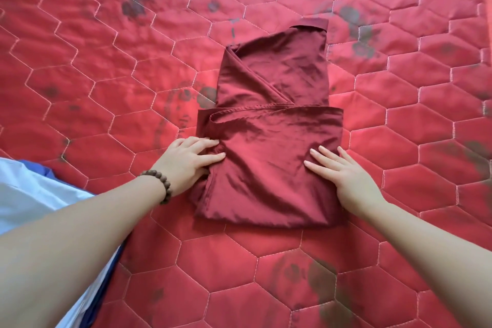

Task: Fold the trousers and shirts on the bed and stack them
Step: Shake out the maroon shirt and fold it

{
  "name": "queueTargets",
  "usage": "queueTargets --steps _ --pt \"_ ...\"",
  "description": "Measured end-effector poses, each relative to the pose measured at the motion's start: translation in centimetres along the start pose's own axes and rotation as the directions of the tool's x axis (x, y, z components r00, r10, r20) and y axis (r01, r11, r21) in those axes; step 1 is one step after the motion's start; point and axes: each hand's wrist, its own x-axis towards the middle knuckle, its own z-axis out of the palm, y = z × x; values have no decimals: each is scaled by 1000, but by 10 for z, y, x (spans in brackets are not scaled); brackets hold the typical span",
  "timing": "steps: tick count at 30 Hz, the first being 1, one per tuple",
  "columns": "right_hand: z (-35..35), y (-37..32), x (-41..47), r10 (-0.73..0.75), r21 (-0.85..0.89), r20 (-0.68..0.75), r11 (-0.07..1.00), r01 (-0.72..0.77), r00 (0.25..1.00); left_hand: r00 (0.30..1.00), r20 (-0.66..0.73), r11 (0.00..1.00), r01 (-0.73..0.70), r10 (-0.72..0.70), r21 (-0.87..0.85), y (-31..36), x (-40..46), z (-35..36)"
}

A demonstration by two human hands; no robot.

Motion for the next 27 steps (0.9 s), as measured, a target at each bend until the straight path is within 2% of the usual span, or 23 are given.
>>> queueTargets --steps 4,7,8,11,13,16,19,21,23,24,26,27 --pt "-7 -7 -3 113 225 50 967 -122 992 993 -94 990 57 -70 -132 15 4 -3" --pt "-16 -4 -16 42 239 183 967 -86 982 994 -110 996 14 -23 -86 19 -9 0" --pt "-17 -3 -20 5 213 228 975 -55 974 996 -89 999 -8 4 -45 18 -16 2" --pt "-8 -3 -33 -50 77 296 997 28 954 991 123 990 -62 46 130 10 -38 6" --pt "-1 -4 -39 -61 -8 271 998 65 961 981 186 985 -91 63 148 5 -45 6" --pt "6 -6 -44 -89 -35 128 995 94 988 973 207 976 -142 106 166 4 -44 6" --pt "11 -14 -39 -66 -9 -45 998 65 997 987 156 988 -64 42 141 8 -40 6" --pt "9 -23 -30 -14 82 -143 996 26 990 997 73 998 27 -30 53 20 -32 4" --pt "-1 -29 -22 108 271 -101 959 -77 989 996 10 995 86 -86 -52 32 -19 -3" --pt "-10 -28 -19 172 393 -37 908 -144 984 993 21 988 114 -113 -107 34 -10 -10" --pt "-35 -19 -11 260 635 146 715 -291 955 985 120 941 157 -126 -298 26 8 -26" --pt "-49 -11 -6 261 727 237 591 -349 936 969 204 858 219 -137 -465 20 19 -38"
